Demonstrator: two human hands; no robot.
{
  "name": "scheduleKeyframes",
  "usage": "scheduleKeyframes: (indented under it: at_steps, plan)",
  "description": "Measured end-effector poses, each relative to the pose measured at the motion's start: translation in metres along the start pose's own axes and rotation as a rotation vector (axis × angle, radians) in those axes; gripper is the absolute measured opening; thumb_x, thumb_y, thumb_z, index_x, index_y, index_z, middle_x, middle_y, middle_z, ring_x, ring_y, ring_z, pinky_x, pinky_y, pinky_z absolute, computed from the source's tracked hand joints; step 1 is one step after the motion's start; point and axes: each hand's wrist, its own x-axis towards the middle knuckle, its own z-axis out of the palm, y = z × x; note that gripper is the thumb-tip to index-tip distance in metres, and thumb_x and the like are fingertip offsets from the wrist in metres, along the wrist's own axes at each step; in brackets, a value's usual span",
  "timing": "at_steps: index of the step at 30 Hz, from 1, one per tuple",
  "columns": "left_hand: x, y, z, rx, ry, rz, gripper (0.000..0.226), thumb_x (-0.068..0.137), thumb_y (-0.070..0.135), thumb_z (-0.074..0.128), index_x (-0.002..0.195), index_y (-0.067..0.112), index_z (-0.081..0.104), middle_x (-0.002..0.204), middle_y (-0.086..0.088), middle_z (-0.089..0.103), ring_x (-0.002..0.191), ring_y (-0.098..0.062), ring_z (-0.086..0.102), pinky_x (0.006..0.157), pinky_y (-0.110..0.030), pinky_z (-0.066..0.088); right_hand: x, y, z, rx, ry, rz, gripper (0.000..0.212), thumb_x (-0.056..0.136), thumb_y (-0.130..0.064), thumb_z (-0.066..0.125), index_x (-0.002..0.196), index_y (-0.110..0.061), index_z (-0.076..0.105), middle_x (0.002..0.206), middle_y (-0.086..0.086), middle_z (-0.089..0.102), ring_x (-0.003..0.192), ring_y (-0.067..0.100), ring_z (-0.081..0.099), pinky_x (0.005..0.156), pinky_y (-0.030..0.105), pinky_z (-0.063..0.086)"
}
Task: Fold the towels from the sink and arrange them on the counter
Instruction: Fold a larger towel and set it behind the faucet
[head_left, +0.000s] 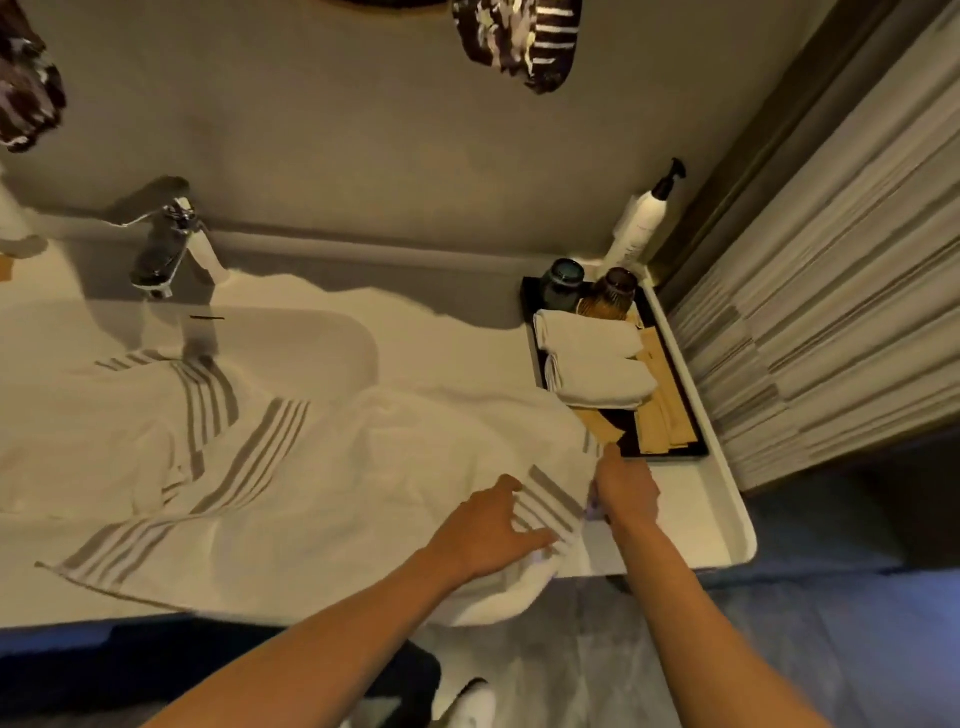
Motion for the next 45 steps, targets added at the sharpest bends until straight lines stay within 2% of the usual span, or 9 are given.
scheduleKeyframes:
  at_steps: [3,7,10,15,24,30,39,42,45]
  plan:
    - [0.015,0.014,0.028,-0.04,0.098,-0.099,0.091,0.072,0.062,0.07,0.145,0.025,0.029,0.13,0.006,0.06,0.112,-0.018,0.062,0.089,-0.028,0.049,0.019,-0.012,-0.015,0.015,-0.038,0.045,0.057,0.082,-0.05,0.054,0.11,-0.001,0.06,0.112,0.02,0.063,0.092,0.034,0.061,0.074,0.036,0.047]
    - [0.027,0.018,0.038,-0.134,0.199,-0.097,0.042,0.094,0.034,0.057,0.133,0.022,0.052,0.126,0.003,0.065,0.104,-0.018,0.066,0.091,-0.026,0.052,0.021,-0.014,-0.02,-0.032,-0.194,0.032,0.028,0.078,-0.034,0.067,0.079,-0.009,0.054,0.088,0.012,0.059,0.08,0.028,0.061,0.078,0.038,0.055]
    - [0.014,0.023,0.037,-0.147,0.163,-0.004,0.039,0.097,0.024,0.054,0.135,0.021,0.053,0.126,0.006,0.06,0.102,-0.011,0.061,0.082,-0.007,0.044,0.035,-0.009,-0.022,0.027,-0.267,0.102,0.029,0.069,-0.026,0.065,0.086,-0.004,0.056,0.087,0.013,0.06,0.082,0.029,0.062,0.082,0.039,0.055]
    - [-0.005,0.032,0.029,-0.257,0.265,0.128,0.037,0.09,0.001,0.048,0.111,0.024,0.066,0.104,0.002,0.073,0.088,-0.006,0.066,0.074,-0.011,0.049,0.046,-0.005,-0.024,0.178,-0.357,0.3,0.018,0.088,-0.027,0.061,0.098,-0.012,0.062,0.096,0.013,0.066,0.092,0.029,0.064,0.073,0.04,0.057]
    - [-0.02,0.055,0.013,-0.176,0.269,0.266,0.038,0.078,0.01,0.041,0.101,0.012,0.071,0.088,-0.005,0.075,0.074,-0.018,0.071,0.064,-0.03,0.059,0.022,-0.028,-0.034,0.224,-0.74,0.426,0.03,0.081,-0.03,0.069,0.08,-0.002,0.059,0.082,0.012,0.059,0.07,0.027,0.052,0.066,0.032,0.049]
    - [-0.046,0.052,-0.001,0.04,0.326,0.493,0.024,0.073,0.019,0.04,0.088,0.024,0.057,0.078,0.007,0.056,0.071,-0.012,0.049,0.062,-0.027,0.041,-0.007,-0.071,-0.044,0.529,-0.87,0.097,0.031,0.094,0.001,0.049,0.07,-0.007,0.065,0.069,0.014,0.064,0.065,0.026,0.062,0.062,0.036,0.051]
    - [0.019,0.139,0.041,-0.218,0.273,0.38,0.014,0.081,0.009,0.044,0.082,0.022,0.049,0.079,0.004,0.06,0.071,-0.021,0.054,0.062,-0.032,0.043,0.054,-0.118,-0.136,0.518,-0.312,-0.331,0.035,0.082,0.003,0.062,0.107,-0.021,0.064,0.1,0.012,0.065,0.08,0.025,0.065,0.073,0.042,0.058]
    - [0.063,0.159,0.074,-0.3,0.123,0.222,0.019,0.085,0.015,0.039,0.097,0.024,0.051,0.089,-0.014,0.067,0.08,-0.036,0.062,0.071,-0.044,0.052,0.112,-0.112,-0.148,0.32,-0.092,-0.404,0.043,0.081,-0.001,0.068,0.119,-0.016,0.058,0.113,0.013,0.062,0.099,0.032,0.061,0.088,0.046,0.054]
    - [0.093,0.158,0.105,-0.157,-0.092,0.068,0.039,0.09,0.032,0.049,0.128,0.028,0.04,0.108,-0.017,0.063,0.094,-0.037,0.062,0.075,-0.042,0.048,0.155,-0.094,-0.136,0.098,-0.072,-0.467,0.045,0.087,-0.005,0.066,0.128,-0.003,0.049,0.115,0.015,0.061,0.098,0.032,0.058,0.074,0.036,0.047]
